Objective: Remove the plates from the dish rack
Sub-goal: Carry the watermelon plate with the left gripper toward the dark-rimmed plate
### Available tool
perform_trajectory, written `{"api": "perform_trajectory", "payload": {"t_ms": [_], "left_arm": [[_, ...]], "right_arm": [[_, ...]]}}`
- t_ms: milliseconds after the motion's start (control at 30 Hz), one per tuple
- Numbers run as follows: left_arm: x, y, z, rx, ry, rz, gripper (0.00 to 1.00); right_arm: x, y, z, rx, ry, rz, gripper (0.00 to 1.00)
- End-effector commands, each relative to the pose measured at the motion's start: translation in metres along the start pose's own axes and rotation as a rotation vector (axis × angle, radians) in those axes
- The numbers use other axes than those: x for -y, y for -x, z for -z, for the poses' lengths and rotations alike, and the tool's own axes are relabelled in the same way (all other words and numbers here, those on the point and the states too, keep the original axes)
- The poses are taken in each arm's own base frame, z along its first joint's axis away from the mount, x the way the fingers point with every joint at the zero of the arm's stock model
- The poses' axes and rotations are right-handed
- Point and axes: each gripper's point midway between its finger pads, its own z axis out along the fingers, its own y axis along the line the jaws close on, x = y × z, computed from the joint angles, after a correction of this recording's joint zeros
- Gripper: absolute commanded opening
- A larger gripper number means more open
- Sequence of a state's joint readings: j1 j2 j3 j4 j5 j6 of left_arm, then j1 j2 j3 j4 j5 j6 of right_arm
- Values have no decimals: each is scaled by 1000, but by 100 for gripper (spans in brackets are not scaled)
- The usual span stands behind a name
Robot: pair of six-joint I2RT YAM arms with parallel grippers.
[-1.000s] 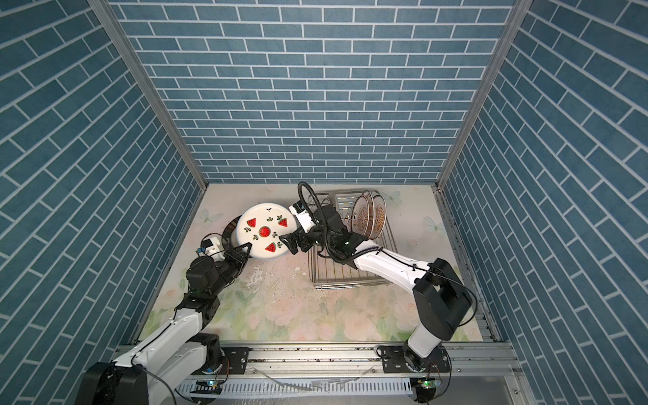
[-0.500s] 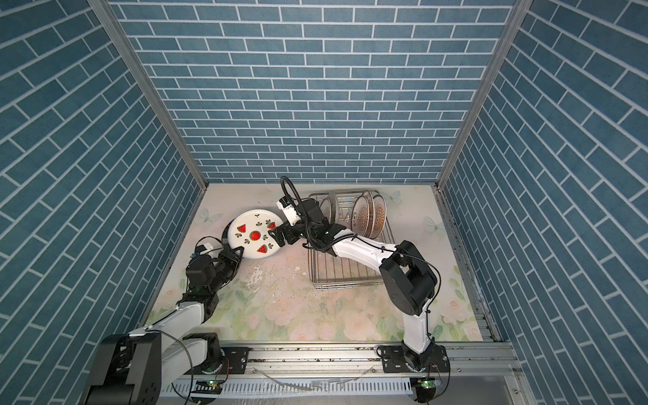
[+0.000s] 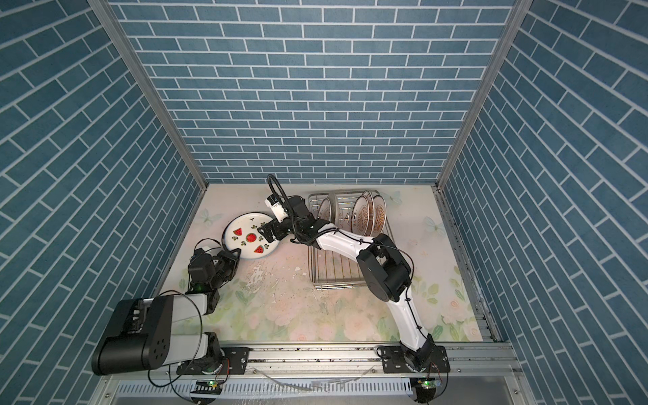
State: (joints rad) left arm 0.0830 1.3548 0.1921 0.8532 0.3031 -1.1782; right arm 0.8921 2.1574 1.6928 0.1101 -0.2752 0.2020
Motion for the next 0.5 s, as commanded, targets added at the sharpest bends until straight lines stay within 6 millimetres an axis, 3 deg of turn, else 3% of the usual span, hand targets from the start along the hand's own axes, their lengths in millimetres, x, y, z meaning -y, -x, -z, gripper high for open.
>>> {"api": "perform_trajectory", "payload": {"t_ms": [0,467], "left_arm": [[60,30,0,106,-200,-58,0],[48,38,-17,104,-186,-27,0]], "right_arm": [[-4,-4,-13,-23,29,-17,99],[2,-16,-40,-52,43,-33,99]]}}
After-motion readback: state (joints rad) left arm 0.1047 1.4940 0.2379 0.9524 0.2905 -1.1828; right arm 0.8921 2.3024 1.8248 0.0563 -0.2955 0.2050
